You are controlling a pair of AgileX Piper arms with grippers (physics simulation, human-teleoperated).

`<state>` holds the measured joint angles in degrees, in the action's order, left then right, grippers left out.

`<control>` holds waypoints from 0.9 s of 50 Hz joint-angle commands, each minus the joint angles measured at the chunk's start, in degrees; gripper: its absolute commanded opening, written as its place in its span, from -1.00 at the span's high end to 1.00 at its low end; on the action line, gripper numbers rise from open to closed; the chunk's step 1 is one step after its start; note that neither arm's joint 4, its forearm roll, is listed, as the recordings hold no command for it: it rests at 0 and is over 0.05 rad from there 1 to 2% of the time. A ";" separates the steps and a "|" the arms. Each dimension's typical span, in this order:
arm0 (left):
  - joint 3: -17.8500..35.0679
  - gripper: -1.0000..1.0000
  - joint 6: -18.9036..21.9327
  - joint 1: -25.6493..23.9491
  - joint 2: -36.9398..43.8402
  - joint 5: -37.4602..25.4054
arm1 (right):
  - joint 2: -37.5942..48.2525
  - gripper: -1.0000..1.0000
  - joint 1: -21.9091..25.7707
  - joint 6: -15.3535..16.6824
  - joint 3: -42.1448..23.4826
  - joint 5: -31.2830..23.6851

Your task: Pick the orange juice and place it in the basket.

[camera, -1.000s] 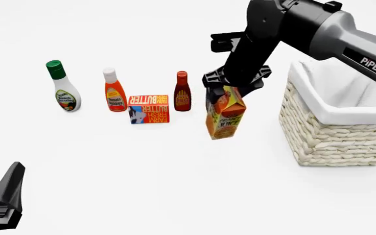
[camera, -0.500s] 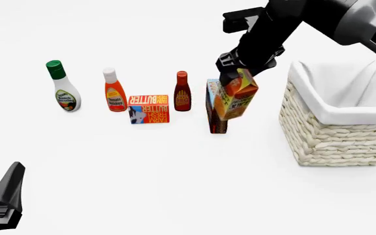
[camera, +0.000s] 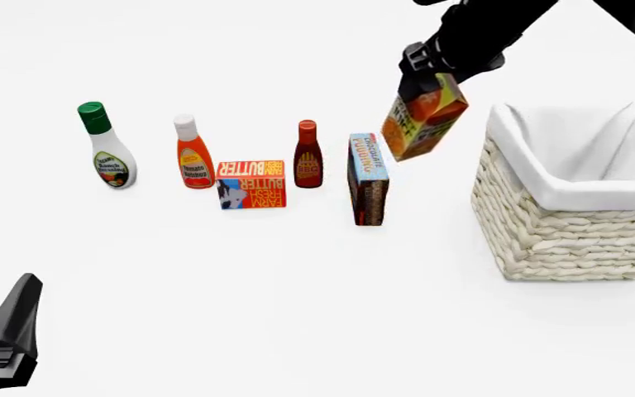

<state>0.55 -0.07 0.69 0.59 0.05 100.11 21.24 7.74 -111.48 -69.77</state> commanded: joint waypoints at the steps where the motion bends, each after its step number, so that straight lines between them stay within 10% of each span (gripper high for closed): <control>1: -0.15 -1.00 0.01 -0.17 -0.01 0.12 | -2.04 1.00 -2.24 1.32 -2.37 -0.13; 45: -0.15 -1.00 0.01 -0.17 -0.01 0.12 | -7.66 1.00 -12.71 7.68 -5.75 -0.13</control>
<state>0.55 -0.07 0.69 0.59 0.05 94.21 11.21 15.04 -117.15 -69.81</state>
